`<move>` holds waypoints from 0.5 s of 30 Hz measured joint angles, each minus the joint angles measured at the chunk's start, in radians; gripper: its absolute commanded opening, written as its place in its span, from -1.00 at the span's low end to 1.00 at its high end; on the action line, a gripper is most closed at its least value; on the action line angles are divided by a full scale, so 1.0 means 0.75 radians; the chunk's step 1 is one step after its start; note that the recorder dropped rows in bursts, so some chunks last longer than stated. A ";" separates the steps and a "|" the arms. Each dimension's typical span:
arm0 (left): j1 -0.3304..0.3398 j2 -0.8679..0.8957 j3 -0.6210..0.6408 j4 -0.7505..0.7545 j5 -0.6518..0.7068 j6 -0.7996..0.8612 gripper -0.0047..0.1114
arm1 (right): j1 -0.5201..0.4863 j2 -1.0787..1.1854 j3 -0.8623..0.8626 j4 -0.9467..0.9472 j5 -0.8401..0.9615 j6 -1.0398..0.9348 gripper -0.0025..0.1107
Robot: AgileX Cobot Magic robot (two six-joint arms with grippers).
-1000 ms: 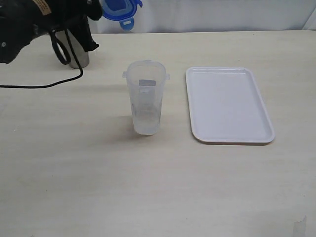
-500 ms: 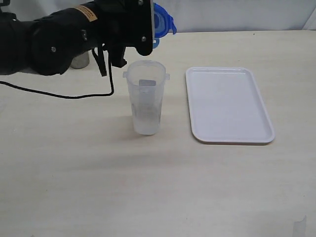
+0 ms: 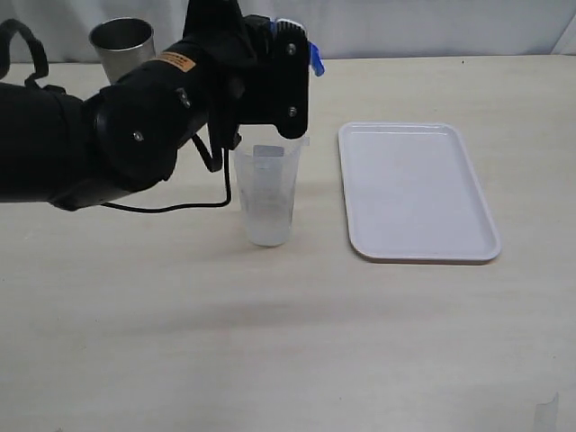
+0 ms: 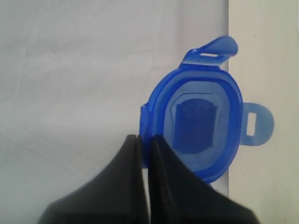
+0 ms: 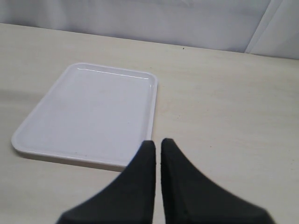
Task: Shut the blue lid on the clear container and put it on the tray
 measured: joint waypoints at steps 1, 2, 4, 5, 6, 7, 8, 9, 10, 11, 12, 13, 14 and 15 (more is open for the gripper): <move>-0.011 0.000 0.003 -0.013 -0.006 0.000 -0.92 | 0.000 0.000 0.000 0.000 0.000 0.000 -0.88; -0.035 0.000 0.007 -0.047 -0.023 0.000 -0.92 | 0.000 0.000 0.000 0.000 0.000 0.000 -0.88; -0.057 0.000 0.007 -0.097 -0.054 0.000 -0.92 | 0.000 0.000 0.000 0.000 0.000 0.000 -0.88; -0.067 0.000 0.007 -0.110 -0.071 0.000 -0.92 | 0.000 0.000 0.000 0.000 0.000 0.000 -0.88; -0.088 0.000 0.007 -0.138 -0.100 0.000 -0.92 | 0.000 0.000 0.000 0.000 0.000 0.000 -0.88; -0.102 0.000 0.007 -0.156 -0.108 0.000 -0.92 | 0.000 0.000 0.000 0.000 0.000 0.000 -0.88; -0.128 0.000 0.007 -0.175 -0.113 0.000 -0.92 | 0.000 0.000 0.000 0.000 0.000 0.000 -0.88; -0.135 0.000 0.009 -0.179 -0.119 0.000 -0.92 | 0.000 0.000 0.000 0.000 0.000 0.000 -0.88; -0.149 0.000 0.024 -0.181 -0.126 0.000 -0.92 | 0.000 0.000 0.000 0.000 0.000 0.000 -0.88; -0.155 0.000 0.042 -0.190 -0.154 0.000 -0.92 | 0.000 0.000 0.000 0.000 0.000 0.000 -0.88; -0.156 0.000 0.054 -0.194 -0.177 0.000 -0.92 | 0.000 0.000 0.000 0.000 0.000 0.000 -0.88; -0.156 0.000 0.076 -0.199 -0.220 0.000 -0.92 | 0.000 0.000 0.000 0.000 0.000 0.000 -0.88; -0.156 0.000 0.086 -0.199 -0.233 0.000 -0.92 | 0.000 0.000 0.000 0.000 0.000 0.000 -0.88; -0.156 -0.005 0.108 -0.202 -0.244 0.000 -0.92 | 0.000 0.000 0.000 0.000 0.000 0.000 -0.88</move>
